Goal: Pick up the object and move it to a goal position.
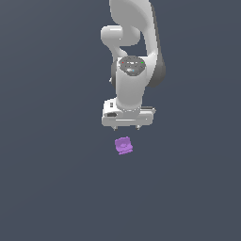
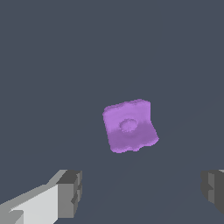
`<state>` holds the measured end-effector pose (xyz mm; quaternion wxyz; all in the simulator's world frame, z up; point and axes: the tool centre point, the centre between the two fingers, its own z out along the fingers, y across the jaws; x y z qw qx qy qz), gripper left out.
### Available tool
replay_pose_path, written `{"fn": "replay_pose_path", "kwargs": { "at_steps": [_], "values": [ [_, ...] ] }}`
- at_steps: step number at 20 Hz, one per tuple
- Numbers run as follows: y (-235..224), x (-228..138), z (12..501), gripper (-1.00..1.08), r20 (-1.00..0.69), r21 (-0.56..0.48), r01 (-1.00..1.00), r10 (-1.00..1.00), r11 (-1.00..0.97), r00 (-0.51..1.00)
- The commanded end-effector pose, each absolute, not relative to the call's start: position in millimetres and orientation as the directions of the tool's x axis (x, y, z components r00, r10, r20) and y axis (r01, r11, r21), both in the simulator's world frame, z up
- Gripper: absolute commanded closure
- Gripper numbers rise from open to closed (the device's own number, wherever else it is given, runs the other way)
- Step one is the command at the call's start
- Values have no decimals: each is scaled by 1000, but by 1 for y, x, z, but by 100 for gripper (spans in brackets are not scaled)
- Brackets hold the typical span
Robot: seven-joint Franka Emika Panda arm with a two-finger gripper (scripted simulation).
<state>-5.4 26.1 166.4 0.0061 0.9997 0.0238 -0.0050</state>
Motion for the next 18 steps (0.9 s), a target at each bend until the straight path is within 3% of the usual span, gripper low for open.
{"fn": "replay_pose_path", "kwargs": {
  "at_steps": [1, 11, 18],
  "values": [
    [26, -5, 166, -60, -10, 12, 48, 48, -999, 999],
    [37, 4, 183, -60, 28, 7, 58, 59, -998, 998],
    [38, 16, 228, -60, 97, -15, 13, 11, -1000, 995]
  ]
}}
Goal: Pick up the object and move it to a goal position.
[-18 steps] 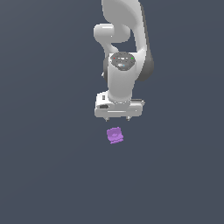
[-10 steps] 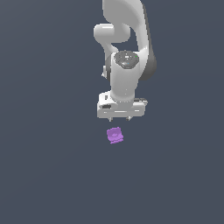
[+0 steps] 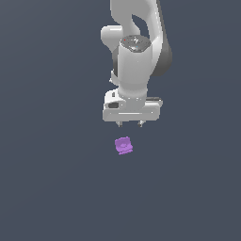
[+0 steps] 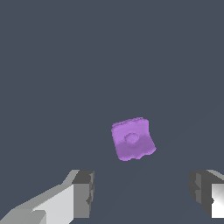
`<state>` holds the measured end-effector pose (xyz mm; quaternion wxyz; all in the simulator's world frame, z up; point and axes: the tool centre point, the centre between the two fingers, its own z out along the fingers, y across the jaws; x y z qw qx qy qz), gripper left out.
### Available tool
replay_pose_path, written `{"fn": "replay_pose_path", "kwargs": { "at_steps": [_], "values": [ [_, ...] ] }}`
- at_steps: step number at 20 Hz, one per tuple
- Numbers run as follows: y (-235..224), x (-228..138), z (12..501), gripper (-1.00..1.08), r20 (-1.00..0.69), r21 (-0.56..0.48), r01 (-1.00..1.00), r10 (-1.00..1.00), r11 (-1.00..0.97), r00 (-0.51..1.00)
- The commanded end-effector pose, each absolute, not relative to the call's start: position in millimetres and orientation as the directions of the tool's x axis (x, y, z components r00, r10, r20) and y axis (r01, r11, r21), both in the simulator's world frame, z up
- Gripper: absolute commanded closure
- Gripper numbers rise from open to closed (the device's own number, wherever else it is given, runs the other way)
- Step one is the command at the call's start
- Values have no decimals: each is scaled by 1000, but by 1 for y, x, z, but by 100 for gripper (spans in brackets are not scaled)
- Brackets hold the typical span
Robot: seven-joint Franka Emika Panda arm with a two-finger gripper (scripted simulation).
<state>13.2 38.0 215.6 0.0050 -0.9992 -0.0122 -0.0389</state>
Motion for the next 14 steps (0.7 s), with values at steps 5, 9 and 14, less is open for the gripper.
{"fn": "replay_pose_path", "kwargs": {
  "at_steps": [5, 9, 14],
  "values": [
    [37, 27, 288, -60, 182, -40, -40, -47, -998, 982],
    [36, 32, 352, -60, 269, -60, -92, -105, -994, 957],
    [37, 28, 436, -60, 381, -79, -156, -174, -985, 908]
  ]
}}
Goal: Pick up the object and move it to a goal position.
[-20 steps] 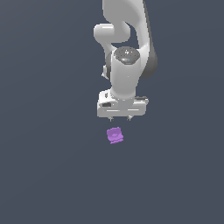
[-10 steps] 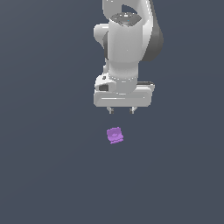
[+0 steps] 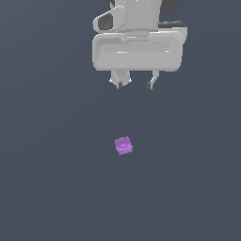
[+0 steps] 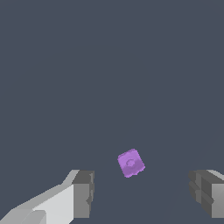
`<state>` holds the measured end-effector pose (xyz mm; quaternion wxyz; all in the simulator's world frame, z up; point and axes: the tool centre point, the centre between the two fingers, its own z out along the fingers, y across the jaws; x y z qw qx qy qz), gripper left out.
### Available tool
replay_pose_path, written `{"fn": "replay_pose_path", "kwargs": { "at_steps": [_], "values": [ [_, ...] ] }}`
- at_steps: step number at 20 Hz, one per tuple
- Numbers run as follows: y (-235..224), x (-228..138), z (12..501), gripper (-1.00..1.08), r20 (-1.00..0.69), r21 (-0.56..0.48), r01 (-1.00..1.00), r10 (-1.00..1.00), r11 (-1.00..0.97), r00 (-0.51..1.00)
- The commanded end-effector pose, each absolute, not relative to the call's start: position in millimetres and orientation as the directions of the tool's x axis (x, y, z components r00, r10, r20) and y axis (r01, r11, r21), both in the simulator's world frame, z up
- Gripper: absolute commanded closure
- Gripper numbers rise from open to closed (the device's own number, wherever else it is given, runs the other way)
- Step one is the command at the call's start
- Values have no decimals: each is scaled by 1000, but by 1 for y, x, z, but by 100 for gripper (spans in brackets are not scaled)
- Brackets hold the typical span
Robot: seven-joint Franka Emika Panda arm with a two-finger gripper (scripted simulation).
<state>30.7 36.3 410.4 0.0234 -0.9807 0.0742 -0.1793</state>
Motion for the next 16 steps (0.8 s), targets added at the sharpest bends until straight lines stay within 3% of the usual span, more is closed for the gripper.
{"fn": "replay_pose_path", "kwargs": {
  "at_steps": [1, 9, 16],
  "values": [
    [38, 27, 452, -60, 403, -81, -168, -187, -982, 896],
    [57, 2, 564, -60, 559, -81, -258, -258, -963, 788],
    [92, -25, 631, -60, 671, -52, -333, -280, -941, 687]
  ]
}}
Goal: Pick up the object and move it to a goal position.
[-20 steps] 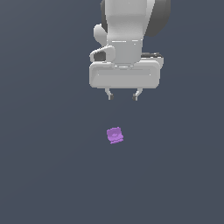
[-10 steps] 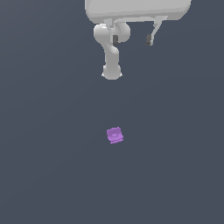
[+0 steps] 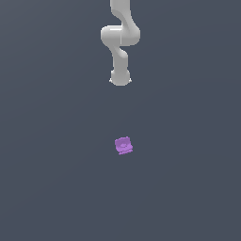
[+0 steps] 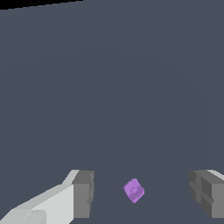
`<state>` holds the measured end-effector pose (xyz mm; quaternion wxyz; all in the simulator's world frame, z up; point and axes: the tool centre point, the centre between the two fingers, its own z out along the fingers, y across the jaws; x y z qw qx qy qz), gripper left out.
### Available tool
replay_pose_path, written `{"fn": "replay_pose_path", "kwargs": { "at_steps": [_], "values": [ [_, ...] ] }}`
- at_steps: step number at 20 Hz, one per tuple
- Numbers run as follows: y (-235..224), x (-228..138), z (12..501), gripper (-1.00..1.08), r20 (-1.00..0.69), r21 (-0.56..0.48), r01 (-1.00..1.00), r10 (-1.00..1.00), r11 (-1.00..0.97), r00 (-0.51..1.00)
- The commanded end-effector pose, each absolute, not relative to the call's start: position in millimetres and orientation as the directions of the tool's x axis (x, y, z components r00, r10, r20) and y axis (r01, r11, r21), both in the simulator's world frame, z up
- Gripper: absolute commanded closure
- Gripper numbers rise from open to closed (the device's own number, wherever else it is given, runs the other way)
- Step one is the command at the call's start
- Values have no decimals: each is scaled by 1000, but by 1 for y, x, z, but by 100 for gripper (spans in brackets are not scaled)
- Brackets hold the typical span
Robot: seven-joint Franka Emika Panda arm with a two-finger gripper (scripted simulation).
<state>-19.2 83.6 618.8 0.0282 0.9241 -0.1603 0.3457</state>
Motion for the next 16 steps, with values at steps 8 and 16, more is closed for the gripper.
{"fn": "replay_pose_path", "kwargs": {
  "at_steps": [8, 16],
  "values": [
    [149, -44, 659, -60, 767, 12, -422, -262, -907, 586],
    [207, -38, 629, -60, 827, 105, -514, -213, -851, 520]
  ]
}}
